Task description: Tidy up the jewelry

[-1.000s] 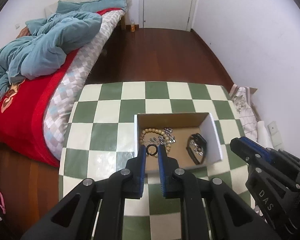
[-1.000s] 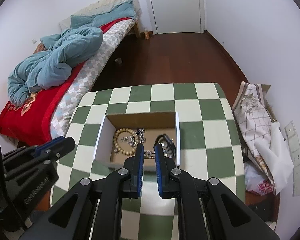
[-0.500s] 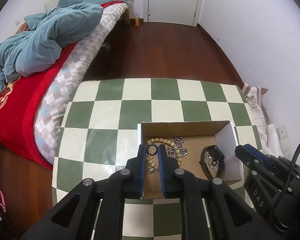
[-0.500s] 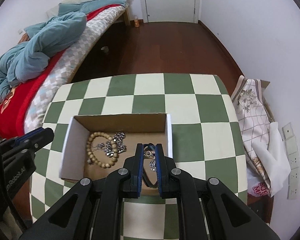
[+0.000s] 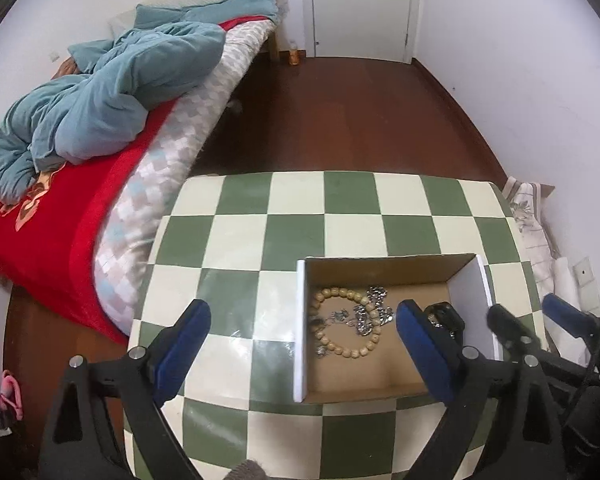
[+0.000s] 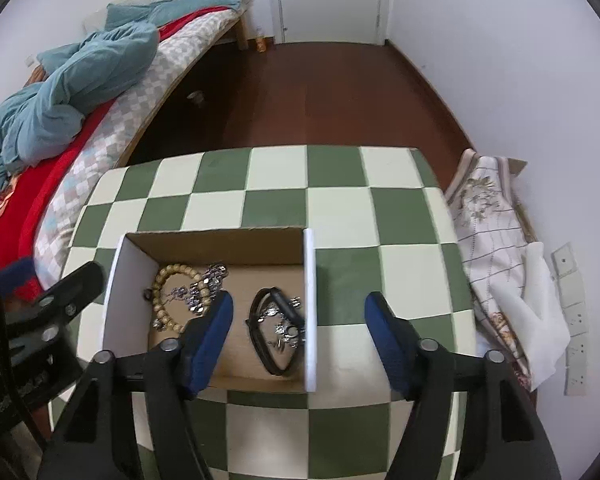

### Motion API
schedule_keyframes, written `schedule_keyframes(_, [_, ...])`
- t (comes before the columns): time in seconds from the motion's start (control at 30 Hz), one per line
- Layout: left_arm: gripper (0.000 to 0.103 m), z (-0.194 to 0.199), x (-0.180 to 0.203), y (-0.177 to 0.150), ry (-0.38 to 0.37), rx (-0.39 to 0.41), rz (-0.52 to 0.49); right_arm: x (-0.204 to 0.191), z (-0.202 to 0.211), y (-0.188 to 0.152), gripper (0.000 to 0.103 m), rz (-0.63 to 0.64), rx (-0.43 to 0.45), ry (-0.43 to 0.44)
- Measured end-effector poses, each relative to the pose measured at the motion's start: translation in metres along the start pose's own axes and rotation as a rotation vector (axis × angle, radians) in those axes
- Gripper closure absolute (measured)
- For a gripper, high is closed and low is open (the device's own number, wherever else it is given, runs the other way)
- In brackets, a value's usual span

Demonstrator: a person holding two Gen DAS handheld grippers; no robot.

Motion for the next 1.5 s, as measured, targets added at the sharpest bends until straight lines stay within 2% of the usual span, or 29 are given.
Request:
schedule_keyframes(0.03, [0.003, 0.000, -0.001, 0.000, 0.010, -0.003, -0.003, 0.002, 0.002, 0.000, 0.032, -0.003, 0.000, -0.008])
schedule_keyframes(0.1, [0.000, 0.003, -0.005, -0.001, 0.028, 0.000, -0.003, 0.005, 0.006, 0.000, 0.021, -0.001, 0.003, -0.027])
schedule_keyframes(0.13, [0.000, 0.005, -0.006, -0.001, 0.032, 0.006, 0.000, 0.007, 0.008, -0.001, 0.008, -0.001, 0.002, -0.036])
schedule_keyframes(0.17, [0.000, 0.008, -0.008, -0.002, 0.036, 0.013, 0.006, 0.008, 0.009, -0.001, 0.002, -0.003, 0.000, -0.044])
schedule_keyframes(0.2, [0.000, 0.011, -0.010, -0.002, 0.039, 0.018, 0.012, 0.010, 0.011, -0.002, 0.001, -0.005, -0.006, -0.052])
schedule_keyframes(0.33, [0.000, 0.024, -0.016, -0.006, 0.053, 0.037, 0.024, 0.012, 0.023, -0.007, 0.000, -0.008, -0.013, -0.059])
schedule_keyframes(0.67, [0.000, 0.080, -0.021, -0.032, 0.068, 0.066, 0.023, 0.017, 0.083, -0.023, 0.000, -0.041, 0.046, -0.042])
schedule_keyframes(0.83, [0.000, 0.117, -0.024, -0.053, 0.054, 0.104, 0.016, 0.019, 0.130, -0.043, 0.000, -0.038, 0.099, -0.035])
schedule_keyframes(1.17, [0.000, 0.218, -0.022, -0.078, 0.010, 0.237, 0.015, 0.030, 0.223, -0.088, 0.000, -0.044, 0.189, -0.016])
schedule_keyframes(1.5, [0.000, 0.287, -0.010, -0.102, -0.054, 0.297, 0.002, 0.037, 0.320, -0.115, 0.000, -0.038, 0.307, -0.025])
Point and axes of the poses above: each gripper's, at about its wrist camera, not at the fingertips, and z roughly against the way its jaws point, x to its right, y to its top, the point moved 6 cm from there along -z, roughly the way its jaws point, and after that the axes turned 5 degrees about -z, right-handed, at the moved point
